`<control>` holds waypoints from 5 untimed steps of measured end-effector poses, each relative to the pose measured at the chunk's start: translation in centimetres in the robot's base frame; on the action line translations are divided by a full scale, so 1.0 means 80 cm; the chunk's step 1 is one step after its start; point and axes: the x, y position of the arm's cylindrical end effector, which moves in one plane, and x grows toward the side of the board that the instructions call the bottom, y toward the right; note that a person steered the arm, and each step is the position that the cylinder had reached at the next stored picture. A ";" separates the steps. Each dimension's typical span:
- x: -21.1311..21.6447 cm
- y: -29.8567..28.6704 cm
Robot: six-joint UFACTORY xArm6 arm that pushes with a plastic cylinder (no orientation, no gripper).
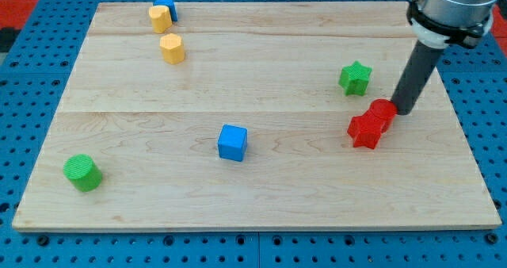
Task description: Move the red star and the red circle closer to the green star
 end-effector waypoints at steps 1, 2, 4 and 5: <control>0.049 0.023; 0.102 0.035; 0.127 -0.084; 0.085 -0.133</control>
